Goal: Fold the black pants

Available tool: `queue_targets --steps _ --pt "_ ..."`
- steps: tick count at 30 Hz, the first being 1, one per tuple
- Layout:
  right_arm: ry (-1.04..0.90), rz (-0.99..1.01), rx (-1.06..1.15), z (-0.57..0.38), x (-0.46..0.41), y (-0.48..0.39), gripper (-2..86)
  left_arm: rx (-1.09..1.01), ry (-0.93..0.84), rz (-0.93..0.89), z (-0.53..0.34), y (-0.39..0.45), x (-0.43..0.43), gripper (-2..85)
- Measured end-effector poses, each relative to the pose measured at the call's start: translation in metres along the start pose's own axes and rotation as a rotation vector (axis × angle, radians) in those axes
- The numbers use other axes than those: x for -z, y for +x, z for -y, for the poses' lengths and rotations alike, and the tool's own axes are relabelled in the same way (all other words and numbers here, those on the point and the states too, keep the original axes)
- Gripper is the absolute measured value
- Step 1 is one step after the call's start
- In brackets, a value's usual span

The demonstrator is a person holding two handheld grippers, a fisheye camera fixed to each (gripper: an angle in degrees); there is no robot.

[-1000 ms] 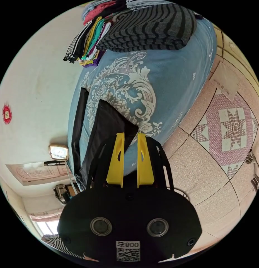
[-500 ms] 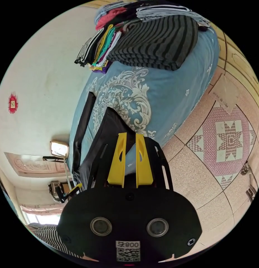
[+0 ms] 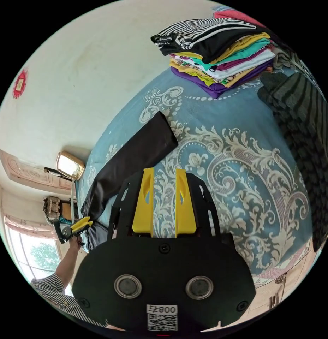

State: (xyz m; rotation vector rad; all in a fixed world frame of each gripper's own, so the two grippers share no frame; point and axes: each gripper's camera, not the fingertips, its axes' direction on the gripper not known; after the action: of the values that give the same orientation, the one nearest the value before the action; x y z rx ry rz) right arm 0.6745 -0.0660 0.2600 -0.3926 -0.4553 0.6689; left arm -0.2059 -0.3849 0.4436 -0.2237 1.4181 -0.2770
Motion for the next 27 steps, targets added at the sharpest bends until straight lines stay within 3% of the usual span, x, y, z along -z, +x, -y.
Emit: queue_targets --steps 5,11,16,21,23,27 --pt "-0.086 -0.084 -0.036 0.063 -0.018 -0.022 10.0 -0.002 -0.055 0.028 0.016 -0.024 -0.045 9.2" --pt "-0.179 -0.208 0.079 0.091 -0.011 -0.061 5.1 0.093 0.011 -0.098 0.021 -0.061 -0.060 3.7" --pt "-0.075 -0.185 0.228 0.115 0.037 -0.113 3.7 0.059 0.112 -0.166 0.022 -0.077 -0.044 2.4" --pt "-0.193 -0.270 0.166 0.126 0.024 -0.107 4.6 0.041 -0.006 -0.178 0.029 -0.088 -0.078 4.2" --pt "-0.176 -0.343 0.056 0.125 0.025 -0.096 4.8 0.063 0.027 -0.223 0.029 -0.098 -0.074 5.7" --pt "-0.065 -0.260 0.117 0.131 0.045 -0.114 6.6 0.087 0.188 -0.343 0.024 -0.129 -0.050 8.9"
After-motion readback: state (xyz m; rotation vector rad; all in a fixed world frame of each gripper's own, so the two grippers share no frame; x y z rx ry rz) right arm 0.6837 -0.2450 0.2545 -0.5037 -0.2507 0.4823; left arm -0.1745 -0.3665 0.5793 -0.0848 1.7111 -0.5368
